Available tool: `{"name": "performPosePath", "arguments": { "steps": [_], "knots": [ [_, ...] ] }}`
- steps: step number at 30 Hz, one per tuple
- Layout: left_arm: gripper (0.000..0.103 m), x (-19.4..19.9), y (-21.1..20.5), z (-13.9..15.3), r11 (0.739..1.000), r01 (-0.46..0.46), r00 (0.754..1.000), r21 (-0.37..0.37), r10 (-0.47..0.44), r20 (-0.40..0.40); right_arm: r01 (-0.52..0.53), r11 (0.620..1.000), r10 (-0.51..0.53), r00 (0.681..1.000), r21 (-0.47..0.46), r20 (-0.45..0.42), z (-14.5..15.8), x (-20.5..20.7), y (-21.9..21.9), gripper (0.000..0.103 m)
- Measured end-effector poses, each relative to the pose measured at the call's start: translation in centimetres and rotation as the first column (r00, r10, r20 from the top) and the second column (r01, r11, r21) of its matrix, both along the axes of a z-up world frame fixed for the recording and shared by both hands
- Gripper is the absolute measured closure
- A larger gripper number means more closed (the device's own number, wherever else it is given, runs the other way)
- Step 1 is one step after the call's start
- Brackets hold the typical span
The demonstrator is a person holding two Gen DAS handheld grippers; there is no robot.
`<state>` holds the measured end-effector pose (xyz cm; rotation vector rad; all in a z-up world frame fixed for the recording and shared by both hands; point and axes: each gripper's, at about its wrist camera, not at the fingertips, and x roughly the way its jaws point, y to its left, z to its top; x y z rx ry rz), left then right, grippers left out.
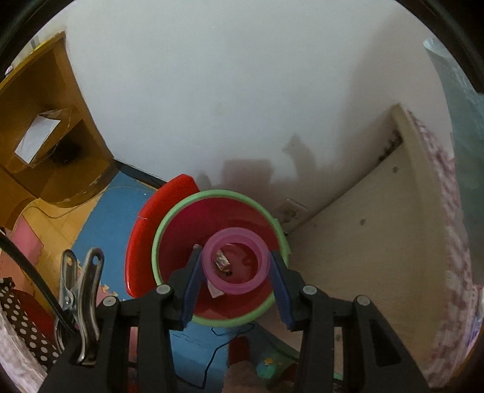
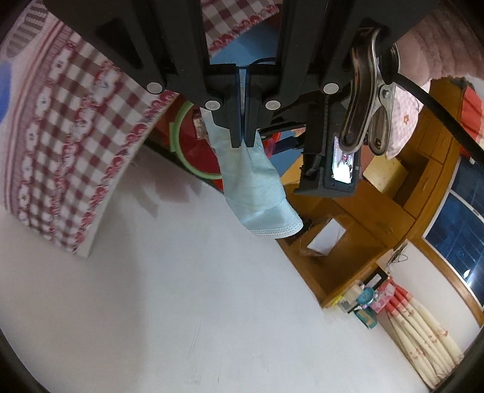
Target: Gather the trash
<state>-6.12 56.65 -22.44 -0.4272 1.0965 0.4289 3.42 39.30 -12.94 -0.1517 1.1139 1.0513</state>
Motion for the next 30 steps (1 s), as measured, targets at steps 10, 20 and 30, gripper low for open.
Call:
{"name": "performPosePath", "arguments": {
  "steps": [10,20,30],
  "knots": [
    [0.057,0.0,1.4,-2.0,0.998,0.001,1.0,-0.06,-0.001,-0.003,-0.014,0.998,0.012,0.999,-0.057,-0.036,-3.0,0.7,3.5,0.1],
    [0.05,-0.3,2.2,-2.4,0.998,-0.017,1.0,-0.067,0.015,-0.027,-0.029,0.994,0.022,0.998,-0.101,-0.063,-5.1,0.6,5.0,0.1],
    [0.05,-3.0,3.9,-1.1,0.993,-0.101,0.995,-0.069,0.099,-0.026,-0.073,0.984,0.061,0.995,-0.162,-0.079,-8.1,0.7,7.4,0.1]
  ]
}}
